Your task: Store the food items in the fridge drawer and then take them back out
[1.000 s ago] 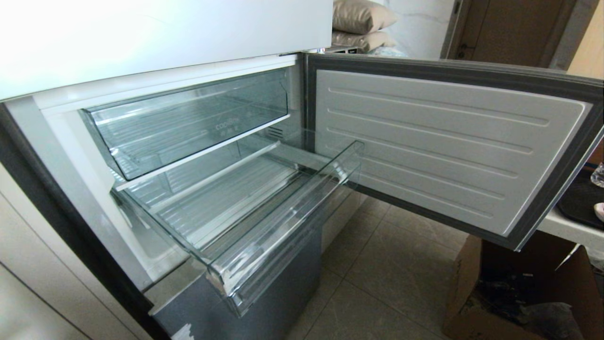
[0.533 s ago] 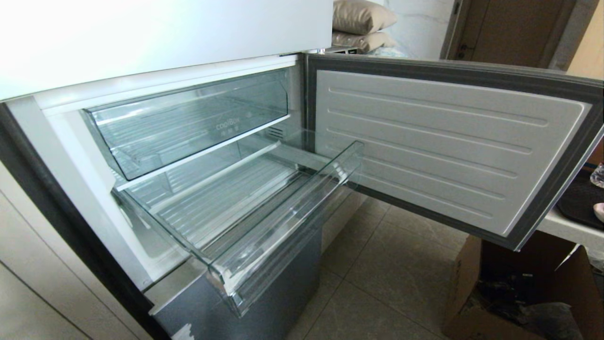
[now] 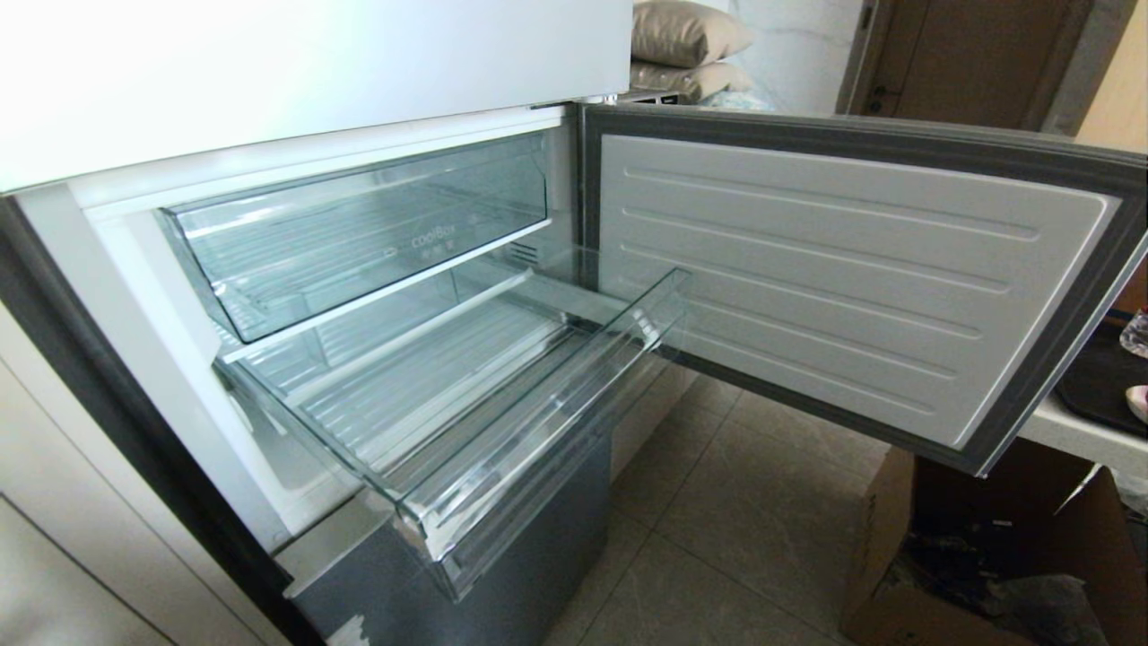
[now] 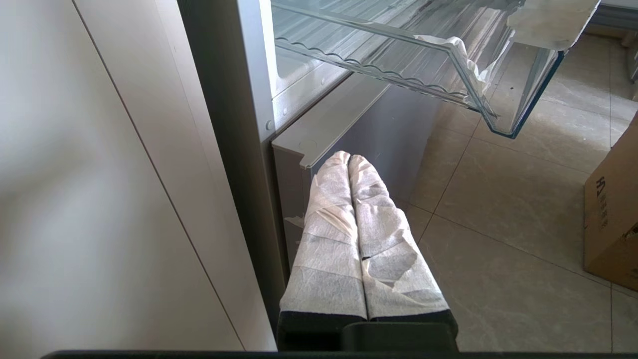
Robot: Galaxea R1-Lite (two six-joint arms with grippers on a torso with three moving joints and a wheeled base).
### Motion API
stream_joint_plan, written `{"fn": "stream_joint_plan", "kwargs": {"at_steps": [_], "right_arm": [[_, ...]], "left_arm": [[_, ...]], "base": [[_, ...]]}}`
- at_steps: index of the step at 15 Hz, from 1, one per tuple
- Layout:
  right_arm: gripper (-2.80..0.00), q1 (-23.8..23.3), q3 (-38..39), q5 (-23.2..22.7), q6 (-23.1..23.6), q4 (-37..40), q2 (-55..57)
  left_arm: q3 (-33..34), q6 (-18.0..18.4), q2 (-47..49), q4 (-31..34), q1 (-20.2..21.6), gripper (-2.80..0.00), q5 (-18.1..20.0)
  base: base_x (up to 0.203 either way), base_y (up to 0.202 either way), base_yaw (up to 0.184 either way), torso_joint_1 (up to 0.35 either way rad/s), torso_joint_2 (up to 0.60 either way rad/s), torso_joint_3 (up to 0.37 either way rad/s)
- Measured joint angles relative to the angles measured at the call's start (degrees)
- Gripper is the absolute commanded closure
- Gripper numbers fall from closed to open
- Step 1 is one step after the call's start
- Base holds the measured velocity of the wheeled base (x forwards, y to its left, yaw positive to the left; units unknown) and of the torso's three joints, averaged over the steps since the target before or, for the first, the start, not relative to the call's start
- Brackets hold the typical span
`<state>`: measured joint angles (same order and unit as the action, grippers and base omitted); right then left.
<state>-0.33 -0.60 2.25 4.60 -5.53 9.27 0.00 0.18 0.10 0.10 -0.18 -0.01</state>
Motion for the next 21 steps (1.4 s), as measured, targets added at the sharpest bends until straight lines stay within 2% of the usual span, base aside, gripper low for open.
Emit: {"fn": "stream_joint_plan", "kwargs": {"at_steps": [3,10,21], "right_arm": [[0.00,0.5,0.5,-3.2,1.0,5.4,-6.5],[0.00,0.6,0.6,-3.3,0.1,5.8,-9.4],[0.00,0.7,0.6,-2.8,-1.8,5.7,-9.4]], "left_arm": [[0.0,0.0,0.0,0.0,0.0,0.00,0.0],[0.0,0.0,0.0,0.0,0.0,0.00,0.0],[0.0,0.0,0.0,0.0,0.0,0.00,0.0]], "base": [[0.000,0.000,0.000,0.000,0.00,0.000],[0.001,0.000,0.011,0.002,0.00,0.000],[0.002,-0.009,0.174,0.000,0.00,0.003]]}}
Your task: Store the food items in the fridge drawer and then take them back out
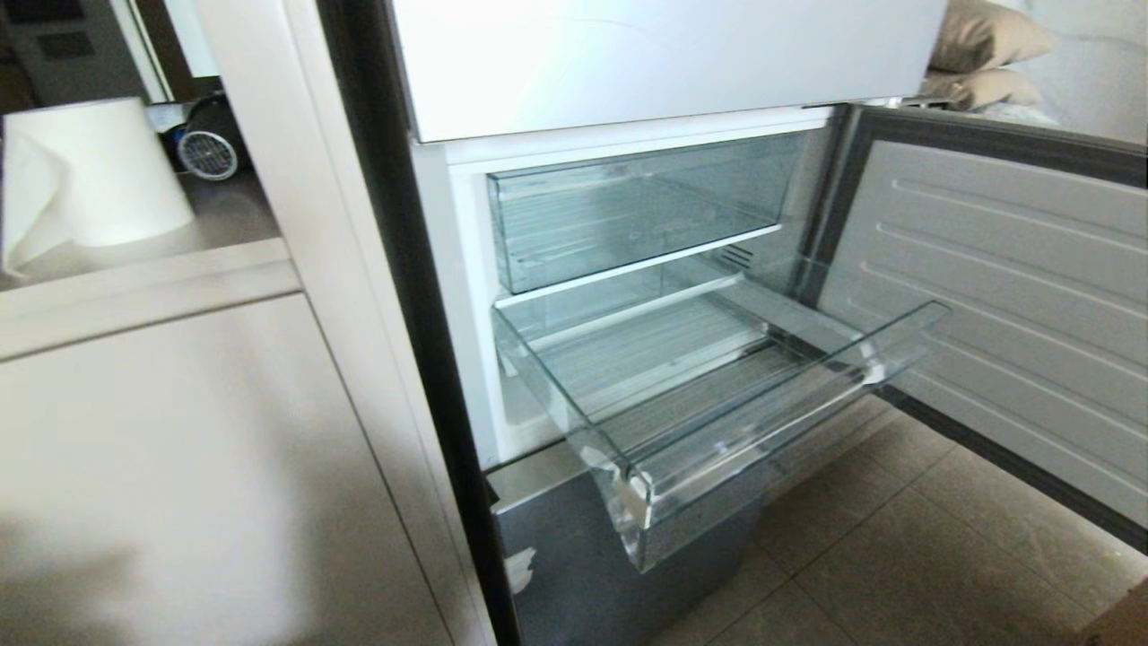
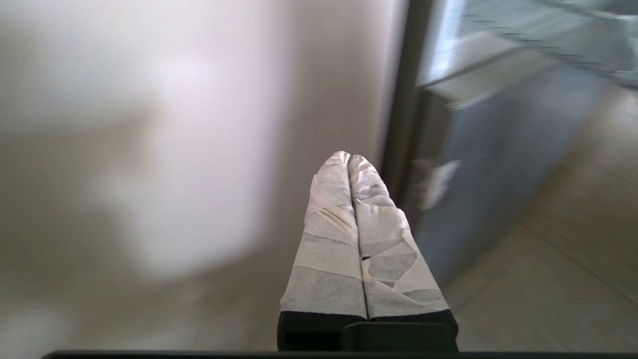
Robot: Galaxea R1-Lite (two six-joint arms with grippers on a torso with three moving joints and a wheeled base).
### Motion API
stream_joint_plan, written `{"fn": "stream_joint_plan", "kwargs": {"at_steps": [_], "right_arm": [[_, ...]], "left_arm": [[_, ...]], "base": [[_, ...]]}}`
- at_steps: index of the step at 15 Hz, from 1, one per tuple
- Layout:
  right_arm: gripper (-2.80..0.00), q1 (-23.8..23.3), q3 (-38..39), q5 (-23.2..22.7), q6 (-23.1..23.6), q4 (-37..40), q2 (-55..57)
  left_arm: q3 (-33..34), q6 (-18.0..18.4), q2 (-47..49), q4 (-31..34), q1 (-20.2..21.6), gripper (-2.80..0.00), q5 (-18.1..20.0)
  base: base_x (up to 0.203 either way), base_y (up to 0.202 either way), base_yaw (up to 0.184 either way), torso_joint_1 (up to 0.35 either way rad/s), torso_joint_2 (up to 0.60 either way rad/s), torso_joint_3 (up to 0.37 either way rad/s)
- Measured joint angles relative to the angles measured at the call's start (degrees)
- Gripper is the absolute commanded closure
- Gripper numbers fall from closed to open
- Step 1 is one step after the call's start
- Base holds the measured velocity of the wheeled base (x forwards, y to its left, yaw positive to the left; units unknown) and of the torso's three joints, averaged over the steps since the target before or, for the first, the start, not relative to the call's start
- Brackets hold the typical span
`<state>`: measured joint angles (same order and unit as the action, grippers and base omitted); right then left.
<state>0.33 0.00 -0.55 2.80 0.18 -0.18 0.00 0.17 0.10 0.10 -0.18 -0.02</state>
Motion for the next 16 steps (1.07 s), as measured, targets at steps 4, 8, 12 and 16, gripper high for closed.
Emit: {"fn": "stream_joint_plan", "kwargs": {"at_steps": [4,8,12,16], "right_arm": [[0.00,0.0,0.0,0.0,-1.1,-0.1,0.1],[0.00,0.3,0.0,0.4,-2.4,-0.9,5.3],[0.00,2.9,-1.4,-1.2,-2.9,-9.5,24.8],[0.00,5.6,-3.7,-5.6,-3.2,-22.6,49.6]], "left_arm": [[0.0,0.0,0.0,0.0,0.0,0.00,0.0],[0.0,0.0,0.0,0.0,0.0,0.00,0.0],[0.0,0.0,0.0,0.0,0.0,0.00,0.0],[0.0,0.0,0.0,0.0,0.0,0.00,0.0]], "base": [[0.002,-0.008,0.164,-0.001,0.00,0.007],[0.001,0.000,0.023,0.001,0.00,-0.001],[0.000,0.000,0.000,0.000,0.00,0.000],[0.000,0.000,0.000,0.000,0.00,0.000]]}}
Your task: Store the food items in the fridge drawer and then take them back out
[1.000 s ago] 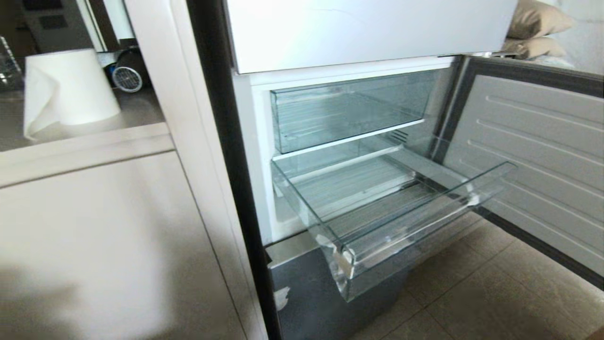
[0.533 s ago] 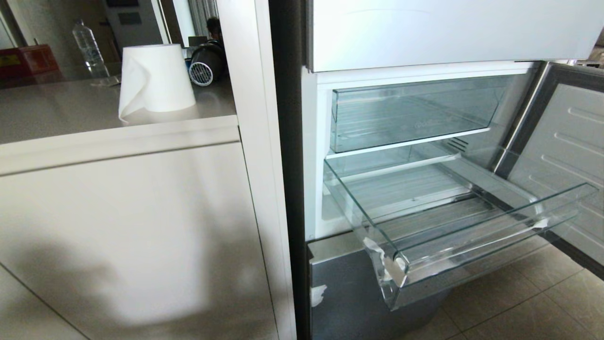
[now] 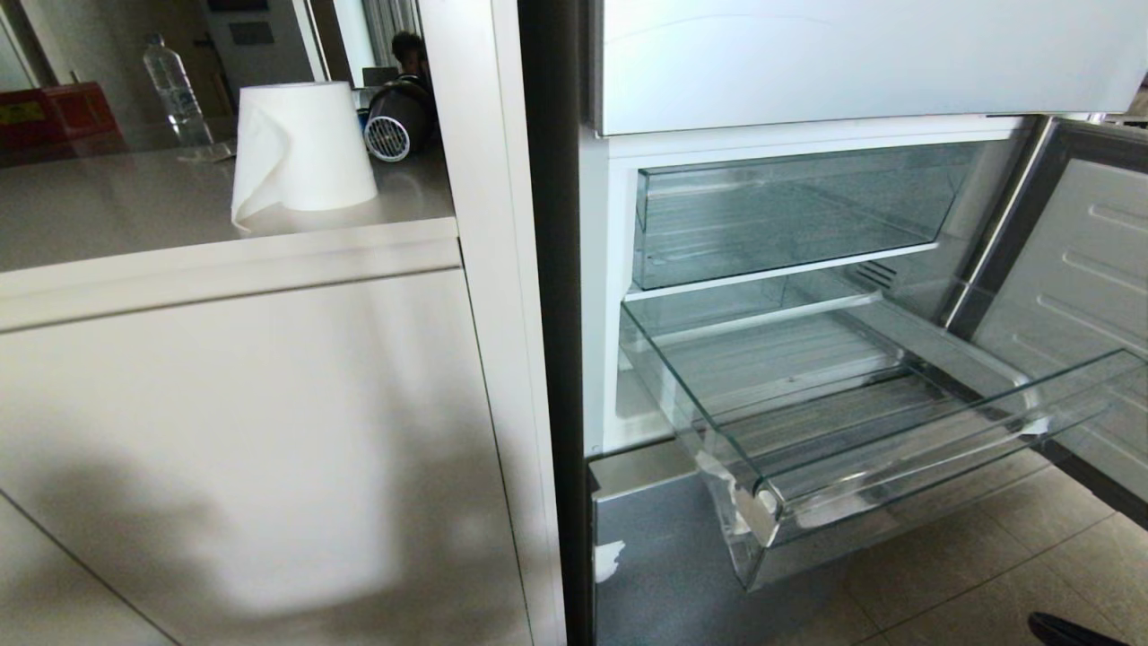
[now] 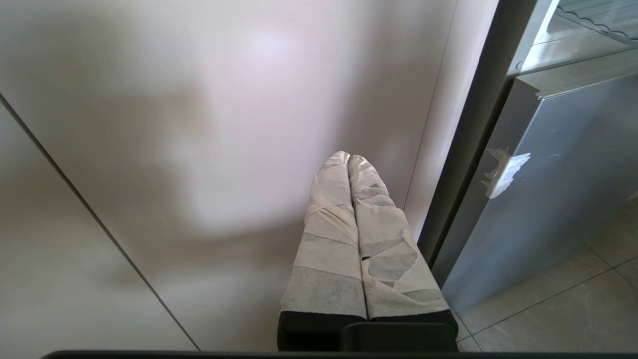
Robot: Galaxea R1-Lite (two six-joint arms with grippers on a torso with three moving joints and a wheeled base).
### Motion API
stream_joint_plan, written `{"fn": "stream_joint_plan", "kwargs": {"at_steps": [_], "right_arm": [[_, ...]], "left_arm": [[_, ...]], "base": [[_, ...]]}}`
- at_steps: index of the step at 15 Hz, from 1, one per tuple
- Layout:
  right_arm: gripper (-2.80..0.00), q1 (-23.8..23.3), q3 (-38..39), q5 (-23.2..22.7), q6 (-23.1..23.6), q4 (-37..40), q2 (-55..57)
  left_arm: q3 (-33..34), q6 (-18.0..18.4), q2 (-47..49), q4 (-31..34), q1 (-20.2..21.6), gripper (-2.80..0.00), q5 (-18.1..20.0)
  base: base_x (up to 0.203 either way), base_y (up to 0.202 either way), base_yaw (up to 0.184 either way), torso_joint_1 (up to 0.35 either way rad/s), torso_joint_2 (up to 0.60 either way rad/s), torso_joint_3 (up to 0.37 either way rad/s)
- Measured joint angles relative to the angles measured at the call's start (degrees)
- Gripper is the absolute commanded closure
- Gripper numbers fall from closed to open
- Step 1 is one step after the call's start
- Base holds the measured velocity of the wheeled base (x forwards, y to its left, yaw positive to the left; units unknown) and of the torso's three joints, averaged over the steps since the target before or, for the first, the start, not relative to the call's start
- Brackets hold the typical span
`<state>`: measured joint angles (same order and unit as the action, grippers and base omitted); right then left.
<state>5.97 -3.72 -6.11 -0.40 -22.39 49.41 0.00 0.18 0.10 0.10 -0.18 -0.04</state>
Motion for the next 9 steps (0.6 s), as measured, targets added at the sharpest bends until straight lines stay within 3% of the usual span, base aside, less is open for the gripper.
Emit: {"fn": "stream_joint_plan", "kwargs": {"at_steps": [4,9], "right_arm": [[0.00,2.3,-5.4,-3.7,-1.6,-8.2,18.6],[0.00,3.4,-18.1,-4.4,-4.1,-10.3,34.3]], "left_arm": [[0.0,0.0,0.0,0.0,0.0,0.00,0.0],[0.0,0.0,0.0,0.0,0.0,0.00,0.0]], "base": [[0.000,0.000,0.000,0.000,0.00,0.000],[0.000,0.000,0.000,0.000,0.00,0.000]]}}
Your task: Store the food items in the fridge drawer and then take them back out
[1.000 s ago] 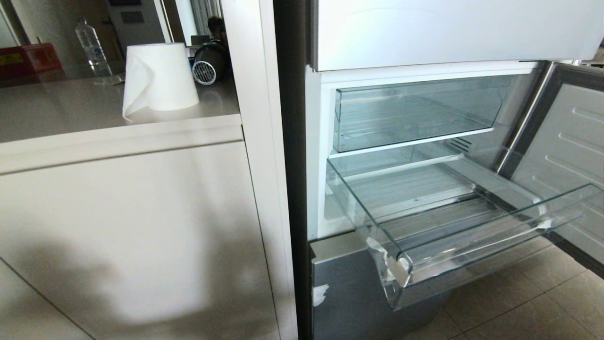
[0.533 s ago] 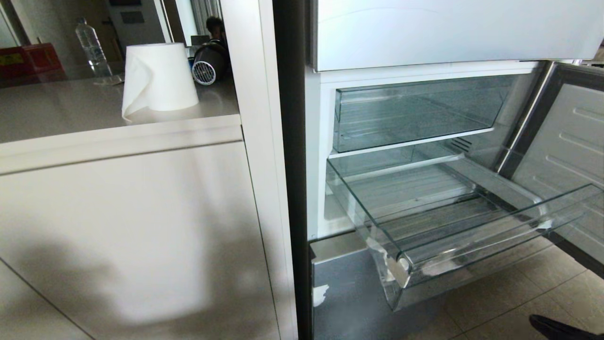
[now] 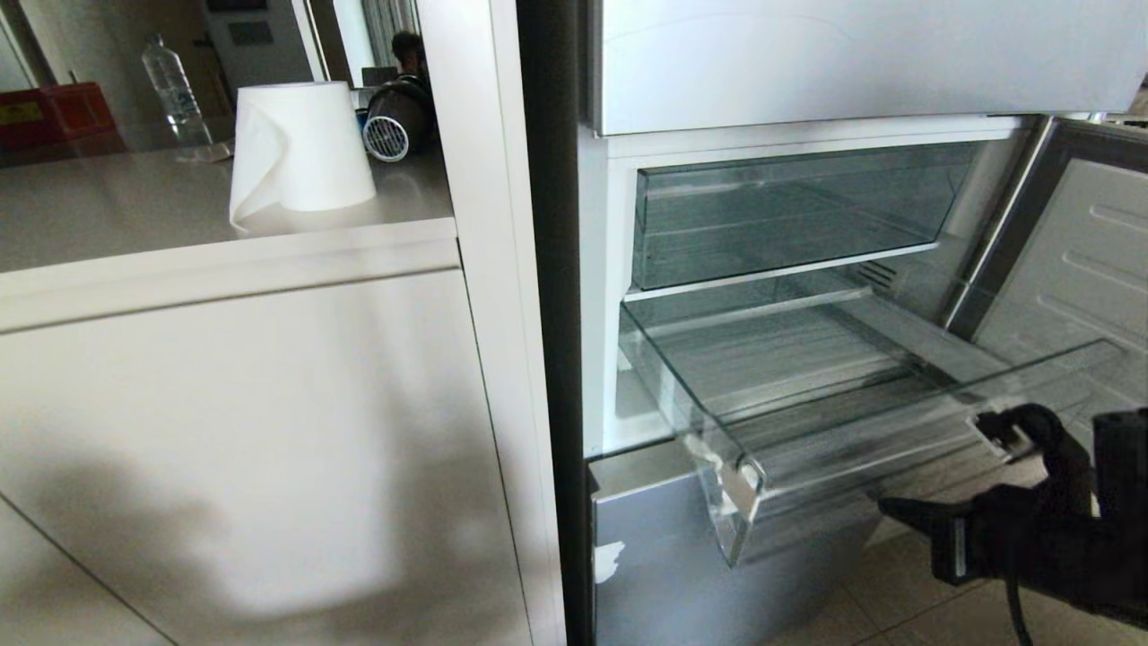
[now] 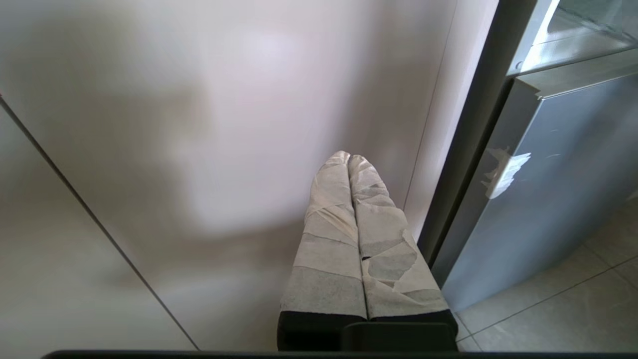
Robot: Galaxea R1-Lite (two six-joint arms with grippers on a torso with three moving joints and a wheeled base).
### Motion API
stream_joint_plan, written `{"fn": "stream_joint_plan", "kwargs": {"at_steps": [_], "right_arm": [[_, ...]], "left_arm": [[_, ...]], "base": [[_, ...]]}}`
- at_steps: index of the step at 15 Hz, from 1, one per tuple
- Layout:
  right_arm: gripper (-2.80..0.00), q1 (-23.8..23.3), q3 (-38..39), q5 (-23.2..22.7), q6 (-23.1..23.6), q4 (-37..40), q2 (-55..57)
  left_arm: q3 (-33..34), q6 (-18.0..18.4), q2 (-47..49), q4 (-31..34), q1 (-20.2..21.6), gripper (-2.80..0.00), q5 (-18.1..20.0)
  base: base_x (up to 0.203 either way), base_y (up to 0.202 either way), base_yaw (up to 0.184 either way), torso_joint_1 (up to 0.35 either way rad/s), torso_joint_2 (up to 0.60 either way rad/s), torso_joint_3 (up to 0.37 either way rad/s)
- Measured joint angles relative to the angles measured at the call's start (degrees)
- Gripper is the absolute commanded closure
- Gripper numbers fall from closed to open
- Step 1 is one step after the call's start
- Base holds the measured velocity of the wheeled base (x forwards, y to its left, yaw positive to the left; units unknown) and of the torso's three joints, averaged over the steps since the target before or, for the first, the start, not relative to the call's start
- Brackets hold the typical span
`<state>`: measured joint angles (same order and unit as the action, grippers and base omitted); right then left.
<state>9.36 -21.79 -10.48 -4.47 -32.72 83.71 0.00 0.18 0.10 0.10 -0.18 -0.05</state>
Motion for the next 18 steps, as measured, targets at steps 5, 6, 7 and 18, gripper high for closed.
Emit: {"fn": "stream_joint_plan", "kwargs": {"at_steps": [5,6,7,18], "right_arm": [[0.00,3.5,-14.7,0.4,-6.3,-0.8,10.6],[0.00,4.2,-17.6,0.6,-7.5,-0.8,12.7],[0.00,4.7,-20.2,1.0,-8.3,-0.8,14.7],[0.00,6.9,-35.5,5.9,-14.5,-3.5,26.6]], "left_arm": [[0.0,0.0,0.0,0.0,0.0,0.00,0.0],[0.0,0.0,0.0,0.0,0.0,0.00,0.0],[0.0,0.0,0.0,0.0,0.0,0.00,0.0],[0.0,0.0,0.0,0.0,0.0,0.00,0.0]], "base": [[0.000,0.000,0.000,0.000,0.00,0.000],[0.000,0.000,0.000,0.000,0.00,0.000],[0.000,0.000,0.000,0.000,0.00,0.000],[0.000,0.000,0.000,0.000,0.00,0.000]]}}
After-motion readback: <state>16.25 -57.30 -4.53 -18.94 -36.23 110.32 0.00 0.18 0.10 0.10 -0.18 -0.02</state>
